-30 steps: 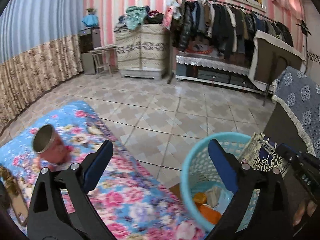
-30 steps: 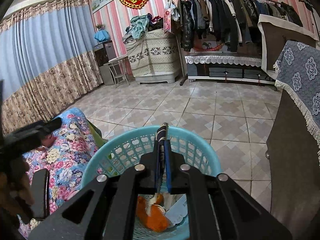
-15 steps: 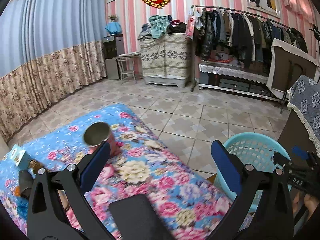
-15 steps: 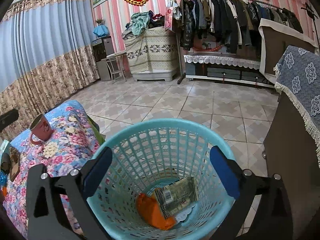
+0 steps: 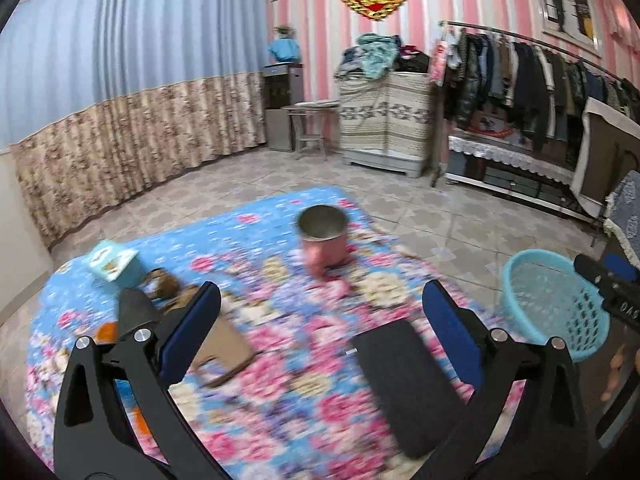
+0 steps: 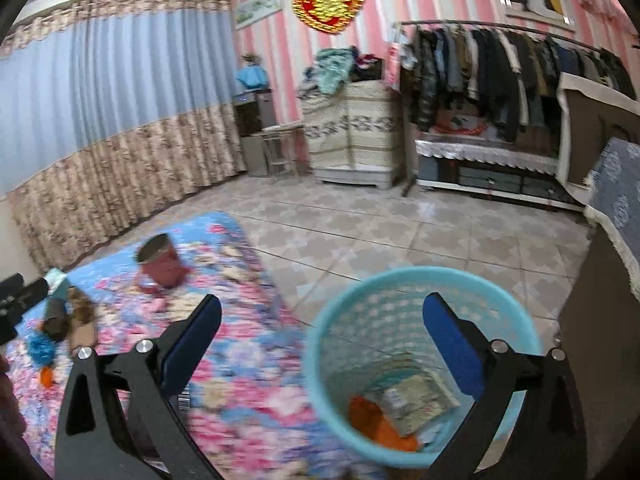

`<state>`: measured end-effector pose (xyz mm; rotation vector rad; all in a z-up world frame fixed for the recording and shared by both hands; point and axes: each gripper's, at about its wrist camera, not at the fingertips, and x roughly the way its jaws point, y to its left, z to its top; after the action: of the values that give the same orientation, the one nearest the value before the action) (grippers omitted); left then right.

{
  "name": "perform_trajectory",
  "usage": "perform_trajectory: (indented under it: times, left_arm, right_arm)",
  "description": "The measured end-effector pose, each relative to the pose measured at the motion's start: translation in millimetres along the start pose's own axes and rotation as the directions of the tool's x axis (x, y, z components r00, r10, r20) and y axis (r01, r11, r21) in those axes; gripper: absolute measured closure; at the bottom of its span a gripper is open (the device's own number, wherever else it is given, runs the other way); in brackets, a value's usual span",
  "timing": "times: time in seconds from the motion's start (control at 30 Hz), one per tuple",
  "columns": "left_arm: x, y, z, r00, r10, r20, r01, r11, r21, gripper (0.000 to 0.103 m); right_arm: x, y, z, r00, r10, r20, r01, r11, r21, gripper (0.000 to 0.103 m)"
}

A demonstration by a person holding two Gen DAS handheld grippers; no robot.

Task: Collect trash
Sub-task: 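Withdraw both tools from the basket back to the bed, then grasp the orange round lid with the left tool while the right tool grasps the blue plastic bag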

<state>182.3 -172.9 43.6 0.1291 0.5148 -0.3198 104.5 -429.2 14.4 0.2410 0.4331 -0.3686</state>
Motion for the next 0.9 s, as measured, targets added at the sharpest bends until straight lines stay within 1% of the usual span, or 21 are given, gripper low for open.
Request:
perform_trajectory:
  times: [0.17, 0.3, 0.37, 0.4, 0.43, 0.53, 0.6, 0.73, 0.83, 0.9]
  left_arm:
    - [-12.4, 57.6, -17.2, 0.998, 0.066, -0.020, -0.067, 0.996, -0.064, 0.005]
    - [-14.0, 103.8, -32.7, 0.991, 0.122, -0.049, -0.126, 0.986, -0.110, 0.005]
    - [-13.7, 128.4, -44.5, 0.981, 0.185, -0.063, -0.191, 0.976, -0.108, 0.005]
    - [-13.2, 137.4, -49.1, 0.976, 0.207, -0.069, -0.213, 0.971, -0.108, 0.005]
    - [-11.7, 150.7, -56.4, 0.971, 0.224, -0.084, -0.233, 0.966, -0.110, 0.005]
    - [-7.1, 175.8, -71.7, 0.962, 0.246, -0.116, -0.261, 0.956, -0.135, 0.005]
    - [-2.4, 192.4, -84.0, 0.959, 0.244, -0.145, -0.268, 0.948, -0.174, 0.005]
    - [11.6, 210.6, -103.5, 0.960, 0.203, -0.194, -0.247, 0.939, -0.241, 0.005]
    - [26.6, 212.1, -113.0, 0.950, 0.195, -0.242, -0.255, 0.936, -0.245, 0.006]
    - [34.6, 204.4, -117.6, 0.950, 0.154, -0.271, -0.221, 0.945, -0.240, 0.006]
  right_arm:
    - [-9.1, 59.5, -5.4, 0.994, 0.107, 0.010, -0.106, 0.993, -0.060, 0.005]
    - [-2.8, 100.2, -15.1, 0.982, 0.186, -0.041, -0.188, 0.980, -0.067, 0.005]
    - [1.4, 123.5, -24.3, 0.973, 0.219, -0.068, -0.225, 0.971, -0.084, 0.005]
    - [2.4, 129.9, -26.6, 0.972, 0.224, -0.073, -0.230, 0.969, -0.094, 0.005]
    - [4.7, 141.5, -31.2, 0.969, 0.232, -0.084, -0.241, 0.964, -0.112, 0.005]
    - [11.3, 161.9, -42.3, 0.962, 0.245, -0.115, -0.260, 0.957, -0.128, 0.005]
    - [18.3, 174.5, -48.4, 0.958, 0.251, -0.139, -0.269, 0.954, -0.130, 0.005]
    - [27.9, 191.5, -53.0, 0.957, 0.243, -0.160, -0.269, 0.949, -0.164, 0.005]
    - [36.7, 198.4, -54.3, 0.961, 0.229, -0.157, -0.256, 0.950, -0.181, 0.005]
    - [40.0, 199.3, -56.4, 0.962, 0.223, -0.160, -0.251, 0.950, -0.185, 0.005]
